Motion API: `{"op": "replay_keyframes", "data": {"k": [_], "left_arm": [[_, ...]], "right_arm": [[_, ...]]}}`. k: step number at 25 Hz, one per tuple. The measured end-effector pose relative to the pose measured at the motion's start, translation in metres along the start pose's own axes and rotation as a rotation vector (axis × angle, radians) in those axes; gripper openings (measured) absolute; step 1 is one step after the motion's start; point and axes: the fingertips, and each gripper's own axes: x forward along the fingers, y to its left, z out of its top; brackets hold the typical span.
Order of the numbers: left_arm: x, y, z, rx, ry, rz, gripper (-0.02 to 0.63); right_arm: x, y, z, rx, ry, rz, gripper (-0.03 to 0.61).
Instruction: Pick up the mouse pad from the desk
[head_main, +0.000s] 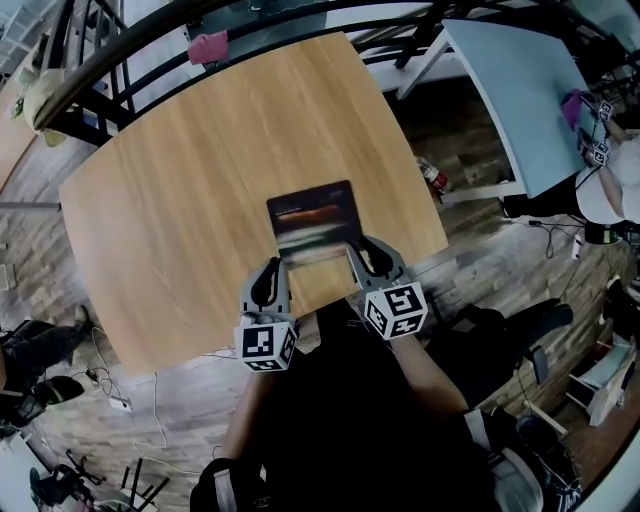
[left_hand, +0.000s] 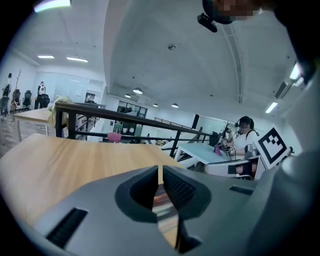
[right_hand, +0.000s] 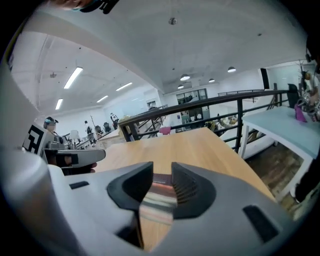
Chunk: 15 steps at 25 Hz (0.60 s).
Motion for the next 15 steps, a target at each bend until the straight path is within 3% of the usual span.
{"op": "replay_keyframes", "data": {"k": [1,2,4,6,15], "left_arm": [[0.008,0.003,-0.010,-0.003,0.030,0.012,0.026],[0.016,0.007,-0.020,-0.008,0.062,0.027,0.031],[0.031,0.014,-0.043,-0.020,0.129,0.054,0.110],[0.044,0.021,-0.068,-0.035,0.197,0.069,0.183],[0.089,0.047,-0.169,-0.139,0.458,0.120,0.261]], "right_arm": [[0.008,-0.007,-0.009,0.011,0.033,0.005,0.151],[0.016,-0.013,-0.018,0.019,0.066,0.009,0.166],[0.031,-0.027,-0.036,0.031,0.126,0.012,0.192],[0.045,-0.042,-0.055,0.053,0.182,0.012,0.204],[0.092,-0.083,-0.136,0.108,0.426,-0.004,0.230]]}}
